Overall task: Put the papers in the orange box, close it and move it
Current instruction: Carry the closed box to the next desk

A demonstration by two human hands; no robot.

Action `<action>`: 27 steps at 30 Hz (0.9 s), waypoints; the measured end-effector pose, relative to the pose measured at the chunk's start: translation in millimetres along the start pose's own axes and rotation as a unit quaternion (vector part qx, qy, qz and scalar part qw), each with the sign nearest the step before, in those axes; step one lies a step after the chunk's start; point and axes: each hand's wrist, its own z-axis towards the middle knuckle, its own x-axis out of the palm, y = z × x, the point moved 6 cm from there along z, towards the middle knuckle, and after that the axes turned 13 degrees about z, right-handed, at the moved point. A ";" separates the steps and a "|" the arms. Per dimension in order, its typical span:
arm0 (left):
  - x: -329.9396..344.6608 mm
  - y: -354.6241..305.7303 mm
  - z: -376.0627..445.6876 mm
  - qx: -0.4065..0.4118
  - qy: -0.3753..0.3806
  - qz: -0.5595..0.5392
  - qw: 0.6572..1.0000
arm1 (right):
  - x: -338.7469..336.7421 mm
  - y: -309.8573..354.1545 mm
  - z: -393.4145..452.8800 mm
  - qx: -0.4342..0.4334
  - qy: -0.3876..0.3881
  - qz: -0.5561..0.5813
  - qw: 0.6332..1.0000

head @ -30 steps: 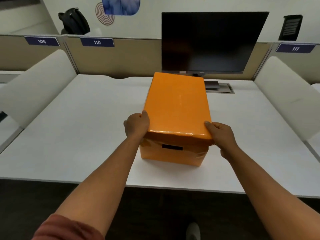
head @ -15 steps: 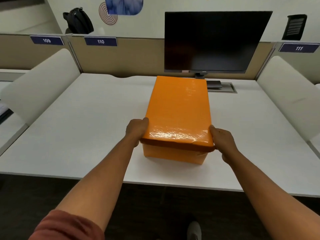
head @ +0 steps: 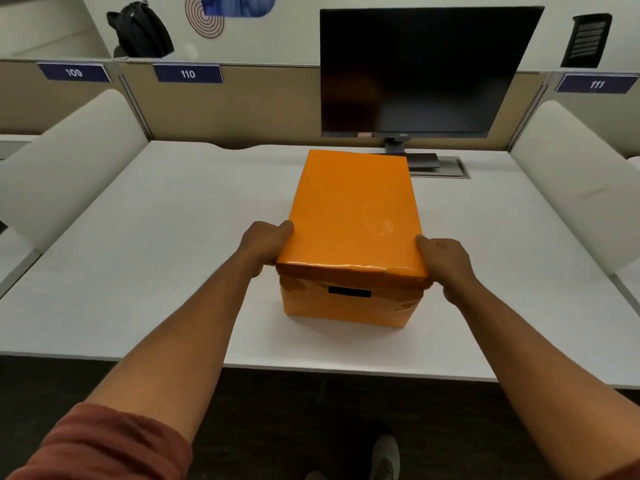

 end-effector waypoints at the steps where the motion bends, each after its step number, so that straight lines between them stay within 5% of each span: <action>1: 0.8 2.3 0.0 0.000 0.011 -0.004 1.000 | -1.5 -1.4 0.8 0.001 0.003 -0.002 1.000; 8: 13.7 -4.3 -0.6 0.033 0.056 -0.050 0.997 | 12.9 -4.0 -2.1 0.005 0.046 -0.025 0.999; 14: 27.0 -14.1 -0.9 0.084 0.045 0.017 0.995 | 14.7 10.5 8.6 -0.045 0.056 -0.037 0.997; 19: 31.4 -7.3 1.6 0.086 0.056 0.045 0.994 | 23.9 4.9 3.4 -0.071 0.094 -0.149 0.982; 27: 30.3 -7.1 -0.1 0.081 0.067 0.009 0.994 | 21.1 8.4 6.1 -0.025 0.142 -0.174 0.974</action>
